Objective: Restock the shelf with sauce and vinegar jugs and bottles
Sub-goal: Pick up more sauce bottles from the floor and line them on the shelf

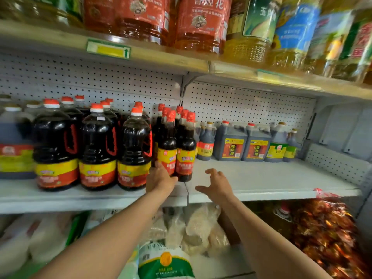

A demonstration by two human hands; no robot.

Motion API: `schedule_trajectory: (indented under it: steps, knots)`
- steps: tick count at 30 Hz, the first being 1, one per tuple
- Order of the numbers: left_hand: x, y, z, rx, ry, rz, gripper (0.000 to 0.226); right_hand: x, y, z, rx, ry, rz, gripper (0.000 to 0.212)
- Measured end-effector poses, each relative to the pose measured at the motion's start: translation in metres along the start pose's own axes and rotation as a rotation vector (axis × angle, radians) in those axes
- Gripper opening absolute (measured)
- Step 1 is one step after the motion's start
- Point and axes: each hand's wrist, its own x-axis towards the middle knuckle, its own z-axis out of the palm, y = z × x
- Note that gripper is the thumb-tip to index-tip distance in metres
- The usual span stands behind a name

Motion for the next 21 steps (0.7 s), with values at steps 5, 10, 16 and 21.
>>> schedule_trajectory:
  steps: [5, 10, 16, 21]
  knots:
    - [-0.091, -0.018, -0.022, 0.087, -0.012, -0.056, 0.065, -0.065, 0.02, -0.025, -0.025, -0.102, -0.111, 0.075]
    - [-0.163, -0.044, -0.027, 0.232, -0.055, -0.163, 0.058, -0.12, 0.033, -0.029, -0.095, -0.181, -0.175, 0.073]
    - [-0.218, -0.091, -0.022, 0.318, -0.158, -0.228, 0.072, -0.184, 0.041, 0.006, -0.164, -0.306, -0.153, 0.072]
    - [-0.249, -0.157, -0.021, 0.361, -0.254, -0.299, 0.072, -0.223, 0.04, 0.05, -0.222, -0.384, -0.101, 0.073]
